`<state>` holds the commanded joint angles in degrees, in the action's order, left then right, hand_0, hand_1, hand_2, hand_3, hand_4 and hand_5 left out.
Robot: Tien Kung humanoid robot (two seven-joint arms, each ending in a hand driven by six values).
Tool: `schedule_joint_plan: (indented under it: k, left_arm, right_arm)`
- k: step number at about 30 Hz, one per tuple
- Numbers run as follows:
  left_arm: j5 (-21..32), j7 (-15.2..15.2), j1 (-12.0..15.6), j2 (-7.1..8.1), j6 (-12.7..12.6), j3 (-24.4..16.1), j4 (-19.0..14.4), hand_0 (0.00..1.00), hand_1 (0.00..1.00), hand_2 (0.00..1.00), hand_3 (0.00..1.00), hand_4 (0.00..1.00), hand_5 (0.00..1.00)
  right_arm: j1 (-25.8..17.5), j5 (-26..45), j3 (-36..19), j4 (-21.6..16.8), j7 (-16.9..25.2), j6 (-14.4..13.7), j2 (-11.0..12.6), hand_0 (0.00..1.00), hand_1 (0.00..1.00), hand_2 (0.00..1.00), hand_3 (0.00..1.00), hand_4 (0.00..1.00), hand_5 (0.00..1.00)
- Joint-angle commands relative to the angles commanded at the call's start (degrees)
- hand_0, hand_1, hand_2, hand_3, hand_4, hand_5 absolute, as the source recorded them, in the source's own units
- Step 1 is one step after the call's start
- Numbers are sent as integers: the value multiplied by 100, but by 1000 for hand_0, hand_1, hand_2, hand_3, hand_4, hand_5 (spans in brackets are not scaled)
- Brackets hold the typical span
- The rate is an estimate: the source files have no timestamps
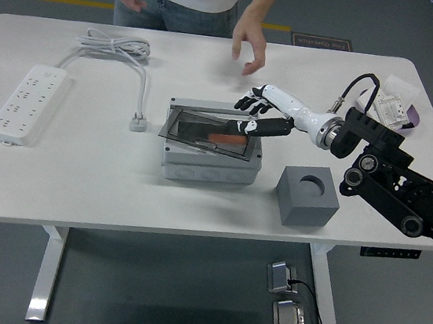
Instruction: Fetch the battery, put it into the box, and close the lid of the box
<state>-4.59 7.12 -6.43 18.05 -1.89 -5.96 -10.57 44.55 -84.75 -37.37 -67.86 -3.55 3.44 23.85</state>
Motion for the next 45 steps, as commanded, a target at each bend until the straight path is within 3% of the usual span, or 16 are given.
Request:
schedule_joint_plan:
  k: [6, 10, 14, 17, 18, 24, 25, 31, 36, 45]
  left_arm:
    - [145, -26, 105, -21, 2, 65, 7, 624, 677, 632, 617, 664, 192]
    - [174, -23, 182, -45, 7, 52, 17, 624, 676, 633, 617, 664, 192]
    - [240, -43, 216, -67, 11, 94, 20, 624, 676, 632, 617, 664, 193]
    - [297, -66, 224, -82, 15, 135, 20, 624, 676, 632, 617, 664, 193]
    - [331, -81, 225, -96, 20, 166, 19, 624, 676, 632, 617, 664, 191]
    - [454, -124, 238, -117, 31, 268, 17, 624, 676, 632, 617, 664, 191]
    - [473, -130, 243, -120, 32, 281, 17, 625, 676, 632, 617, 664, 192]
    - [629, -168, 302, -125, 41, 381, 18, 625, 676, 632, 617, 664, 192]
    - [794, -210, 337, -114, 44, 494, 17, 625, 676, 632, 617, 664, 192]
    - [928, -250, 339, -112, 53, 591, 13, 627, 676, 631, 618, 664, 190]
  right_arm:
    - [-733, -700, -1107, -480, -37, 56, 88, 682, 644, 719, 682, 839, 588]
    - [-1272, -867, -1917, -861, 167, -87, -78, 681, 643, 714, 676, 841, 591]
    - [-1849, -434, -2693, -1103, 697, -472, -279, 688, 640, 701, 677, 845, 599]
    - [-2233, 25, -3117, -1065, 1156, -790, -351, 688, 640, 701, 677, 845, 599]
    - [-2503, 406, -3359, -991, 1503, -1011, -396, 688, 634, 686, 661, 846, 600]
    - [-3104, 1366, -3549, -866, 2286, -1274, -533, 688, 634, 686, 661, 846, 600]
    - [-3235, 1589, -3570, -855, 2452, -1289, -559, 694, 632, 673, 652, 863, 639]
    - [-3912, 2619, -3734, -878, 3130, -1175, -588, 695, 632, 664, 670, 882, 654]
    - [-4190, 3229, -3847, -993, 3181, -1065, -534, 695, 632, 664, 670, 882, 654]
    - [-4232, 3339, -3887, -954, 3078, -942, -569, 707, 635, 674, 676, 902, 682]
